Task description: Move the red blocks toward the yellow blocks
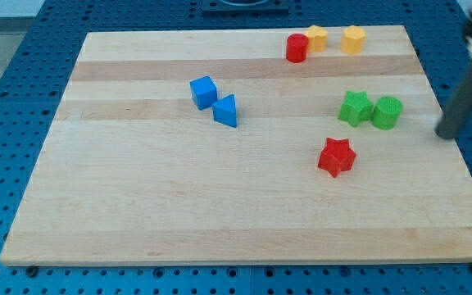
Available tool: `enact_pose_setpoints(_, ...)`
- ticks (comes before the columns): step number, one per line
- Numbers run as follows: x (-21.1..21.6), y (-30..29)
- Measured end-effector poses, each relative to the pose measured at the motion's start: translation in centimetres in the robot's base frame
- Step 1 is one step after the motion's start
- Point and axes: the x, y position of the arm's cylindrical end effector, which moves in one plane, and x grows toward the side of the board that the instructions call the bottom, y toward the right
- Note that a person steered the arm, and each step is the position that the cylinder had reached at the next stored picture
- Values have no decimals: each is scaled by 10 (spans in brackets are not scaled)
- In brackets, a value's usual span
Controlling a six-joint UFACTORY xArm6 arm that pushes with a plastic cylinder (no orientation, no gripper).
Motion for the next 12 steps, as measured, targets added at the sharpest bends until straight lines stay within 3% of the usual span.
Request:
enact_pose_setpoints(1,32,-119)
enact_pose_setpoints(3,32,-202)
enact_pose_setpoints(4,65,-229)
enact_pose_setpoints(5,59,-239)
enact_pose_setpoints(6,-16,-229)
enact_pose_setpoints(7,-20,-228)
enact_pose_setpoints(8,48,-236)
enact_pose_setpoints(10,-70,-249)
enact_pose_setpoints(11,-26,-249)
enact_pose_setpoints(12,-54,-288)
